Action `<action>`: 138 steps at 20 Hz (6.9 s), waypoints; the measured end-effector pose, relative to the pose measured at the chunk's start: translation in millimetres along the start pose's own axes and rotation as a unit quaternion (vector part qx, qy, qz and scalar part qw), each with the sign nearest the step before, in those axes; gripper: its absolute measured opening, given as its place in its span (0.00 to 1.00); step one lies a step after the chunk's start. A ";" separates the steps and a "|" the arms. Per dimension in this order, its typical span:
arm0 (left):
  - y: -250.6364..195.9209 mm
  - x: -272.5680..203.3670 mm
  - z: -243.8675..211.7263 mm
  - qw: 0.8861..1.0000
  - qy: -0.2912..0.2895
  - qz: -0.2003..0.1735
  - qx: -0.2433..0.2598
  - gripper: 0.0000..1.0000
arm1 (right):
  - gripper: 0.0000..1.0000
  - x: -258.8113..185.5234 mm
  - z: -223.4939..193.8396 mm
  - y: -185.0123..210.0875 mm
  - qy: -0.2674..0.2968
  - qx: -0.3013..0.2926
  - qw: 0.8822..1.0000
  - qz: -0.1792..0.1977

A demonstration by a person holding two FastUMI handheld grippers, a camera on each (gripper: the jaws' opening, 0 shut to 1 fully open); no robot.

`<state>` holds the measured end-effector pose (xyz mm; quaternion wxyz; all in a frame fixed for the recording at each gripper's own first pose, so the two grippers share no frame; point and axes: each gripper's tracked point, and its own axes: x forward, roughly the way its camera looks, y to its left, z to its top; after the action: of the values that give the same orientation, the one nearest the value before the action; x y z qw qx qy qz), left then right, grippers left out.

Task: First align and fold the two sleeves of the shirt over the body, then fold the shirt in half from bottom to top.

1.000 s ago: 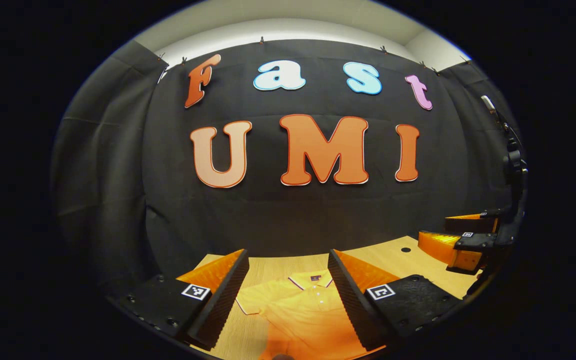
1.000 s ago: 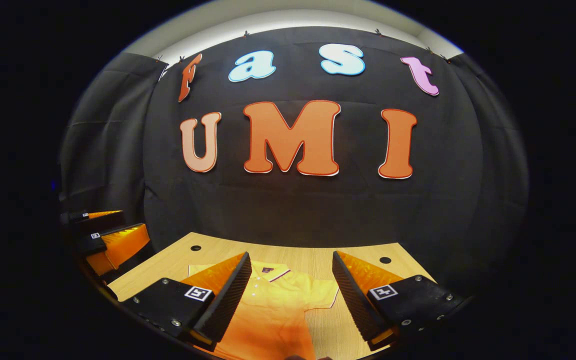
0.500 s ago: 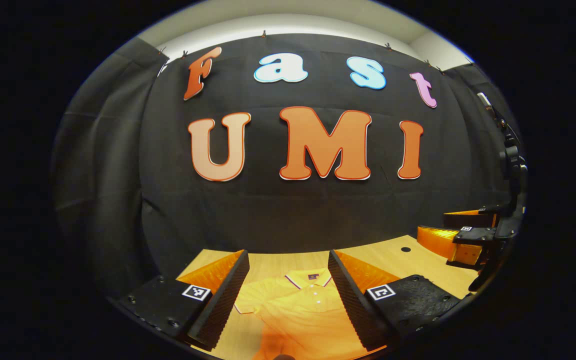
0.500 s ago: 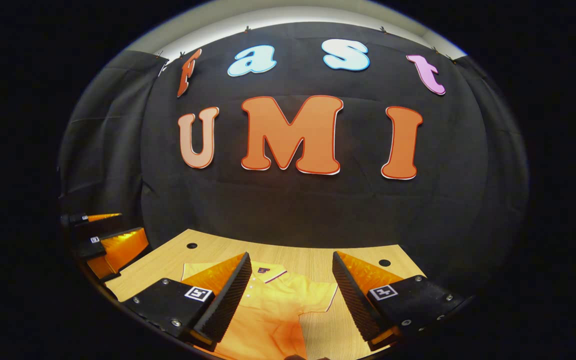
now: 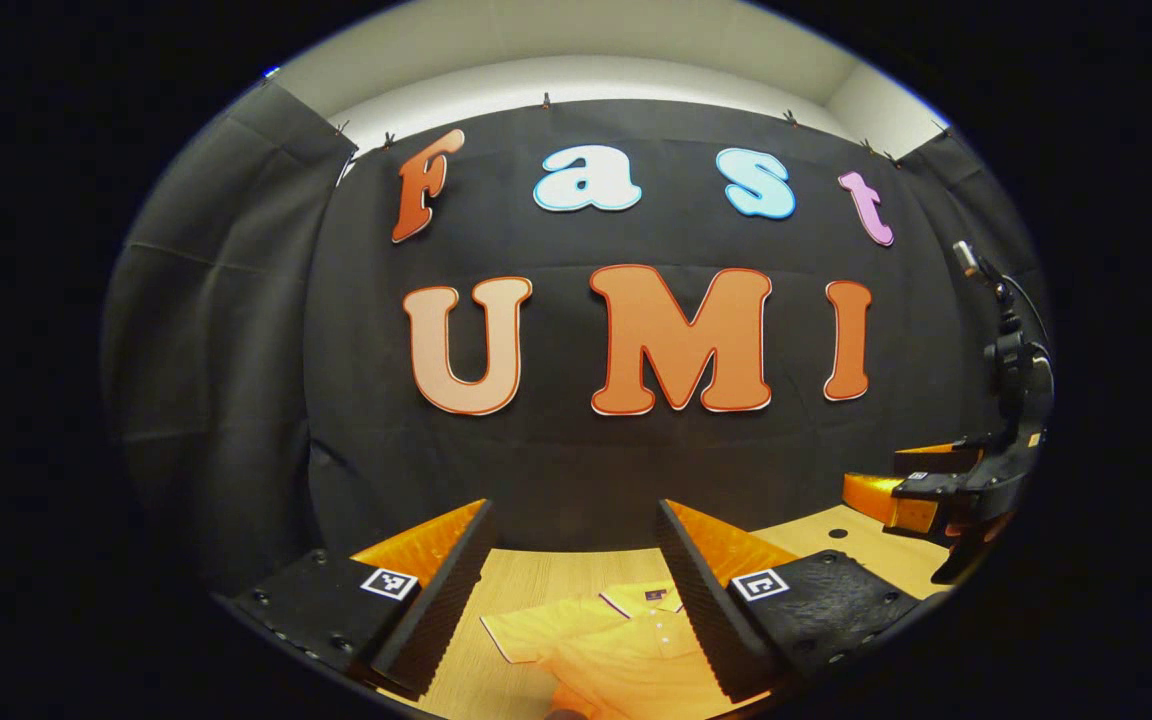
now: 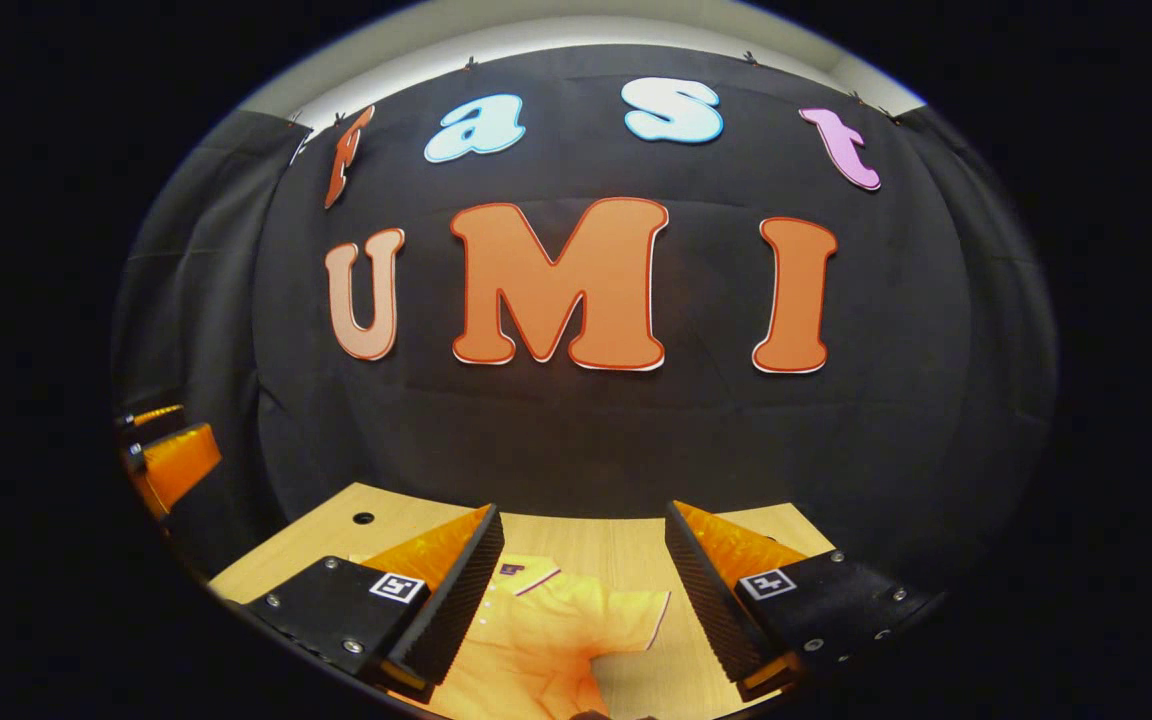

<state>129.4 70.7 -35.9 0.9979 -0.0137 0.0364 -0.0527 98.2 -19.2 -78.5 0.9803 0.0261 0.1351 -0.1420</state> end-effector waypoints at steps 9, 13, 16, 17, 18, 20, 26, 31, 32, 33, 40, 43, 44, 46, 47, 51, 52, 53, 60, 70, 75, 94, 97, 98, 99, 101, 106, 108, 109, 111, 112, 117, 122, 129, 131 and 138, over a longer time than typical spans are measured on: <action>16.8 -44.7 5.9 0.998 -0.018 -0.057 0.020 0.97 | 0.98 6.3 -44.3 -24.5 0.082 0.005 0.995 -0.063; 30.3 -47.2 3.2 0.999 -0.014 -0.024 0.020 0.97 | 0.98 31.1 -83.6 -43.8 0.146 0.027 0.986 -0.072; 40.3 -43.3 -0.7 1.000 -0.005 0.017 0.020 0.98 | 0.99 57.1 -118.4 -48.2 0.208 0.042 0.976 -0.054; 43.6 -42.8 -2.2 0.999 -0.005 0.029 0.023 0.98 | 0.99 65.7 -130.0 -50.9 0.225 0.046 0.972 -0.051; 47.3 -41.7 -3.1 0.999 -0.003 0.042 0.027 0.99 | 0.99 75.4 -142.4 -52.9 0.244 0.047 0.967 -0.049; 52.8 -39.0 -6.3 0.997 0.002 0.066 0.030 0.96 | 0.99 90.0 -165.1 -53.8 0.279 0.054 0.958 -0.036; 45.7 -39.5 -30.0 0.993 0.041 0.101 0.043 0.97 | 0.99 130.0 -230.3 -75.0 0.378 0.053 0.923 -0.038; 43.8 -49.1 -48.5 0.988 0.074 0.124 0.054 0.98 | 0.98 148.6 -269.8 -79.4 0.450 0.046 0.891 -0.030; 45.6 -51.0 -47.7 0.987 0.077 0.130 0.055 0.98 | 0.97 151.9 -275.6 -78.0 0.463 0.045 0.885 -0.030; 48.2 -53.9 -48.7 0.986 0.080 0.137 0.056 0.98 | 0.97 154.3 -282.1 -77.9 0.475 0.044 0.879 -0.029; 51.8 -69.3 -60.2 0.978 0.108 0.170 0.062 0.98 | 0.85 159.2 -323.5 -78.9 0.535 0.033 0.843 -0.043; 48.5 -73.1 -61.5 0.976 0.113 0.177 0.064 0.98 | 0.84 161.8 -323.7 -71.0 0.546 0.058 0.835 -0.044; 45.9 -73.4 -62.8 0.975 0.115 0.178 0.063 0.99 | 0.73 162.2 -324.2 -70.5 0.551 0.057 0.832 -0.041; 39.6 -71.0 -66.2 0.974 0.123 0.177 0.064 1.00 | 0.63 165.8 -321.1 -71.9 0.545 0.058 0.835 -0.044; 37.2 -71.3 -67.8 0.974 0.124 0.176 0.064 1.00 | 0.55 168.1 -324.1 -73.6 0.540 0.062 0.838 -0.046; 29.8 -73.7 -68.4 0.975 0.127 0.168 0.069 1.00 | 0.20 168.9 -315.3 -66.1 0.527 0.105 0.843 -0.011; 30.6 -74.6 -67.6 0.975 0.128 0.169 0.070 0.99 | 0.06 171.3 -310.0 -53.4 0.530 0.134 0.837 0.010; 30.6 -76.7 -69.9 0.974 0.130 0.171 0.069 0.99 | 0.06 172.4 -302.6 -50.5 0.522 0.147 0.840 0.016; 32.0 -83.3 -70.7 0.970 0.138 0.185 0.076 1.00 | 0.06 182.2 -252.6 -11.9 0.461 0.149 0.871 0.079; 31.5 -85.1 -79.3 0.964 0.159 0.187 0.100 1.00 | 0.36 159.2 -225.8 75.0 0.450 0.149 0.854 0.211; 52.8 -61.1 -110.8 0.967 0.186 0.162 0.058 0.99 | 0.65 152.2 -203.9 70.1 0.411 0.124 0.880 0.202; 113.6 131.8 -332.9 0.883 0.464 -0.022 -0.069 0.97 | 0.93 5.6 -123.6 18.9 0.245 0.132 0.961 -0.012; 110.4 149.2 -360.9 0.855 0.510 -0.025 -0.089 0.97 | 0.93 -15.6 -119.8 12.1 0.238 0.132 0.962 -0.029; 107.1 154.2 -370.4 0.847 0.522 -0.026 -0.095 0.97 | 0.93 -22.0 -118.2 8.5 0.233 0.128 0.963 -0.035; 102.9 158.0 -381.0 0.839 0.534 -0.024 -0.098 0.97 | 0.93 -30.0 -115.9 2.5 0.228 0.121 0.965 -0.045; 102.4 164.8 -395.9 0.824 0.558 -0.015 -0.097 0.97 | 0.94 -45.9 -109.4 -8.0 0.218 0.113 0.968 -0.058; 107.0 180.3 -422.8 0.795 0.602 0.009 -0.078 0.96 | 0.94 -88.5 -104.1 -35.9 0.211 0.116 0.965 -0.100; 111.4 186.5 -428.8 0.791 0.607 0.021 -0.067 0.95 | 0.94 -104.0 -105.7 -48.6 0.212 0.117 0.963 -0.121; 110.2 185.9 -431.9 0.787 0.613 0.021 -0.065 0.95 | 0.94 -110.8 -105.4 -53.7 0.212 0.117 0.962 -0.129; 114.3 180.7 -444.4 0.769 0.636 0.032 -0.057 0.82 | 0.94 -122.2 -105.4 -60.6 0.213 0.119 0.959 -0.141; 112.8 184.9 -436.2 0.776 0.627 0.030 -0.055 0.72 | 0.94 -126.1 -106.1 -62.2 0.215 0.121 0.958 -0.147; 93.0 185.9 -434.9 0.781 0.622 -0.001 -0.052 0.16 | 0.94 -137.4 -103.6 -67.5 0.209 0.131 0.956 -0.160; 88.3 208.9 -404.6 0.818 0.573 -0.042 -0.033 0.09 | 0.94 -144.5 -104.7 -69.8 0.208 0.135 0.955 -0.164; 34.7 226.3 -353.3 0.847 0.515 -0.130 -0.002 0.09 | 0.94 -139.5 -109.2 -57.7 0.216 0.146 0.954 -0.148; 16.5 230.2 -345.4 0.850 0.503 -0.154 0.006 0.09 | 0.94 -140.0 -109.7 -56.2 0.218 0.140 0.955 -0.147; -67.9 227.1 -307.9 0.850 0.448 -0.277 -0.017 0.36 | 0.95 -153.0 -115.9 -56.6 0.221 0.154 0.949 -0.163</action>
<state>324.8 -28.1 -356.8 0.8171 -0.0151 0.4749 -0.3263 -89.1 -21.5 -149.1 0.8736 0.1849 0.3272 -0.3091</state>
